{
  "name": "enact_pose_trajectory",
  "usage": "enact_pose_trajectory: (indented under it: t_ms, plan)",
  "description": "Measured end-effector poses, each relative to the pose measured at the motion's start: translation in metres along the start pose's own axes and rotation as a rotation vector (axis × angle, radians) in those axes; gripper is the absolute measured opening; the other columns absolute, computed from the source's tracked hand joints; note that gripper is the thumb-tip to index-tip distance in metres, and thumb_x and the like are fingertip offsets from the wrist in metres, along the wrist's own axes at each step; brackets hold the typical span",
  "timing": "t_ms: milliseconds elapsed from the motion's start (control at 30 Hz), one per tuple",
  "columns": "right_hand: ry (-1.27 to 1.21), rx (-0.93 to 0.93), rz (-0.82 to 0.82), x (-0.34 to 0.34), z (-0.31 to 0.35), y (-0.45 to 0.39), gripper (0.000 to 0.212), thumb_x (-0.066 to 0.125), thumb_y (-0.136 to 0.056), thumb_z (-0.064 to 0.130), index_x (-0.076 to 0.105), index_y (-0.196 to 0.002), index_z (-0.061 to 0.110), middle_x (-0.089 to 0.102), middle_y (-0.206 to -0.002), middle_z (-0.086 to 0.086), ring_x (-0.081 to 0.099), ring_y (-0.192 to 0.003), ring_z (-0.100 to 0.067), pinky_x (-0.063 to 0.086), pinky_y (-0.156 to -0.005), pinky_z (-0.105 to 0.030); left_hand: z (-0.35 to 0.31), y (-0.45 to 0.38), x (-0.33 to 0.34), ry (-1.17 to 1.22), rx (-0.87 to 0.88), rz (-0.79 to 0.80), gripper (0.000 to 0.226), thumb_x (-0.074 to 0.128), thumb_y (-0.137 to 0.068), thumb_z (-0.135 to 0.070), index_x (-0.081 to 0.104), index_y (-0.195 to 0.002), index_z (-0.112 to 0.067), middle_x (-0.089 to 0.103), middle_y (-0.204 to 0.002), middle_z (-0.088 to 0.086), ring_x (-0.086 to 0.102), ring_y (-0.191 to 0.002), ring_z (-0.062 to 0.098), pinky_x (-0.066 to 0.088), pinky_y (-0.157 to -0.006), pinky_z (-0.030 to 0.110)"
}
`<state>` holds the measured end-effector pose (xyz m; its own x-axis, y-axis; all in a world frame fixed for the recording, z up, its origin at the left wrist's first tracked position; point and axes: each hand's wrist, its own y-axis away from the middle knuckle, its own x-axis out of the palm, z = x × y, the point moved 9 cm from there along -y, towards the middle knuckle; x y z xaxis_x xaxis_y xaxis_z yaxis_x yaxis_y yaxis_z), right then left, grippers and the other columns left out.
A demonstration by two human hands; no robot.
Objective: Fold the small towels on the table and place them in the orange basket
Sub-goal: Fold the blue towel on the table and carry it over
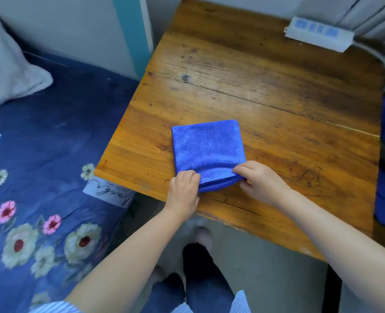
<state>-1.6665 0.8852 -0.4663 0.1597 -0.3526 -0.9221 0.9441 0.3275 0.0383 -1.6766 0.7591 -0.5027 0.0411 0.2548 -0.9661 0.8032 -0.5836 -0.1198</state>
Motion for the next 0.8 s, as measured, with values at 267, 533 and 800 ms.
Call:
enact_pose_trajectory:
  t_ms: [267, 533, 800]
  plan:
    - [-0.102, 0.102, 0.116, -0.01, 0.053, 0.009, 0.019, 0.055, -0.063, 0.001, 0.066, -0.078, -0.004, 0.065, -0.063, -0.015, 0.061, -0.055, -0.026, 0.035, -0.053, -0.022, 0.024, 0.048, -0.041, -0.055, 0.018, -0.062, 0.049, 0.068, -0.046, -0.016, 0.04, -0.086, -0.016, 0.059, -0.06, -0.002, 0.052, -0.064, 0.016, 0.037, -0.053, 0.022]
    - [-0.221, 0.017, 0.078, -0.02, 0.186, 0.008, 0.03, 0.051, -0.08, -0.01, 0.06, -0.108, -0.007, 0.062, -0.094, -0.015, 0.046, -0.079, -0.018, 0.027, -0.063, -0.014, 0.082, 0.171, -0.155, 0.079, -0.104, -0.193, 0.033, 0.035, -0.07, -0.011, 0.051, -0.098, -0.003, 0.065, -0.075, 0.014, 0.039, -0.078, 0.016, 0.039, -0.073, 0.028]
    - [-0.327, -0.136, 0.117, 0.005, 0.384, 0.005, 0.042, 0.06, -0.072, -0.009, 0.058, -0.114, -0.001, 0.062, -0.106, -0.014, 0.056, -0.096, -0.026, 0.035, -0.069, -0.011, 0.151, 0.36, -0.273, 0.246, -0.663, -0.26, 0.036, 0.043, -0.09, 0.004, 0.052, -0.124, 0.005, 0.058, -0.123, 0.019, 0.052, -0.116, 0.033, 0.031, -0.095, 0.024]
